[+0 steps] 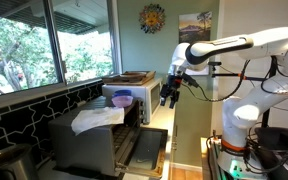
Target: Cover the paper towel on the purple bowl and then put it in the oven
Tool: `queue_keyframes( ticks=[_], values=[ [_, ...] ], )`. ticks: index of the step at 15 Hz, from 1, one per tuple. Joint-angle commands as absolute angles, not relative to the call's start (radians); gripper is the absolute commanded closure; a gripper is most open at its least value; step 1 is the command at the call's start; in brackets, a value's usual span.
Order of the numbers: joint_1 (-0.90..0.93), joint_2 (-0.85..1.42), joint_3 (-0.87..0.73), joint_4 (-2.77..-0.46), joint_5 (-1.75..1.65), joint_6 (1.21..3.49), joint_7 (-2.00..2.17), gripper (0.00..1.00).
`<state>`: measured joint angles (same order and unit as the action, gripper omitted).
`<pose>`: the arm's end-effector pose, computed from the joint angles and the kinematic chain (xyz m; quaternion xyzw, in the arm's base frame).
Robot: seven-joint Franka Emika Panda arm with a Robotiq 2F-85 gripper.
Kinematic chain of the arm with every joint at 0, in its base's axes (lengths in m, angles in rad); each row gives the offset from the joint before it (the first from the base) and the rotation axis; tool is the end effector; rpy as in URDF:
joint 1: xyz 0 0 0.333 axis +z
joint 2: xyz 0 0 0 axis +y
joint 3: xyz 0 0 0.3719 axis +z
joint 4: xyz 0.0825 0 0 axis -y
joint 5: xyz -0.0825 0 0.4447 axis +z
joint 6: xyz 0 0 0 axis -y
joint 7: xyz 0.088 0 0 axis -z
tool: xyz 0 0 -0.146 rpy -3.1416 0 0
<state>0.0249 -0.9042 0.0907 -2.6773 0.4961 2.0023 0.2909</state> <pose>0.3267 0.0847 0.5040 -0.9579 0.1740 -0.0739 0.2161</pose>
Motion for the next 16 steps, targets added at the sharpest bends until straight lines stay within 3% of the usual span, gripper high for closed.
queue_keyframes(
  ticks=[1,3,4,10,16],
  values=[
    [0.102,-0.826,0.145,-2.660,0.709,2.193,0.360,0.00],
    [0.138,-0.775,0.196,-2.655,0.820,2.325,0.345,0.00],
    [0.101,-0.844,0.167,-2.670,0.738,2.235,0.332,0.00],
    [0.128,-0.782,0.198,-2.657,0.798,2.311,0.336,0.00],
    [0.209,-0.624,0.246,-2.617,0.990,2.558,0.281,0.00]
  ],
)
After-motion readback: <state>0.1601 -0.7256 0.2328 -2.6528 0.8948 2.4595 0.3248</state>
